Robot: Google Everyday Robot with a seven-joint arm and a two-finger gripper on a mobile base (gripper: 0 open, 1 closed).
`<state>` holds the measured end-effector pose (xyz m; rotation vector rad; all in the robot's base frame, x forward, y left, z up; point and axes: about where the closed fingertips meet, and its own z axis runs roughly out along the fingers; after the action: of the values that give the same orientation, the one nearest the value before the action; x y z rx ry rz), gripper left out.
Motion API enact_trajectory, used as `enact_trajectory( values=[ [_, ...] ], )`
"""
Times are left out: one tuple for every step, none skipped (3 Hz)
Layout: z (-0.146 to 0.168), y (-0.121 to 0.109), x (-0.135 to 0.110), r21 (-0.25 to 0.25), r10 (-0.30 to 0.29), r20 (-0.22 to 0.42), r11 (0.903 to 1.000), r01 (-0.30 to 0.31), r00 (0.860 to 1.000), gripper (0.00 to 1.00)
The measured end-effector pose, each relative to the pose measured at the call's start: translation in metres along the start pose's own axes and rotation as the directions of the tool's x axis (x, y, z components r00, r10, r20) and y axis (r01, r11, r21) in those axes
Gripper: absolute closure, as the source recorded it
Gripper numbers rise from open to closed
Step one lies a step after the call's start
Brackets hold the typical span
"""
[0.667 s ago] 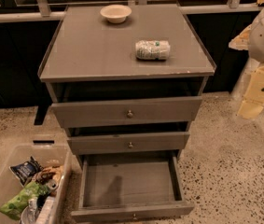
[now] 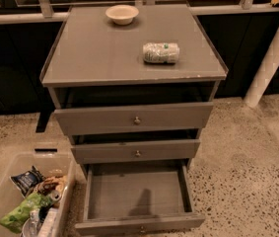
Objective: Close bottom drawer
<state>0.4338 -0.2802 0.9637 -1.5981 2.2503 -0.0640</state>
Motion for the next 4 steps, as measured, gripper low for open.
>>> enact_trajectory(
  values=[
    [-0.002, 0.01, 0.05, 0.086, 0.031, 0.03, 0.9957, -0.033, 0.999, 0.0],
    [0.023, 0.045, 0.065, 0.14, 0.023, 0.056, 0.9896, -0.031, 0.998, 0.0],
    [0.069, 0.086, 0.046, 0.165, -0.049, 0.119, 0.9859, 0.029, 0.992, 0.0],
    [0.152, 0.125, 0.024, 0.118, -0.075, 0.186, 0.9916, 0.053, 0.98, 0.0]
  ],
)
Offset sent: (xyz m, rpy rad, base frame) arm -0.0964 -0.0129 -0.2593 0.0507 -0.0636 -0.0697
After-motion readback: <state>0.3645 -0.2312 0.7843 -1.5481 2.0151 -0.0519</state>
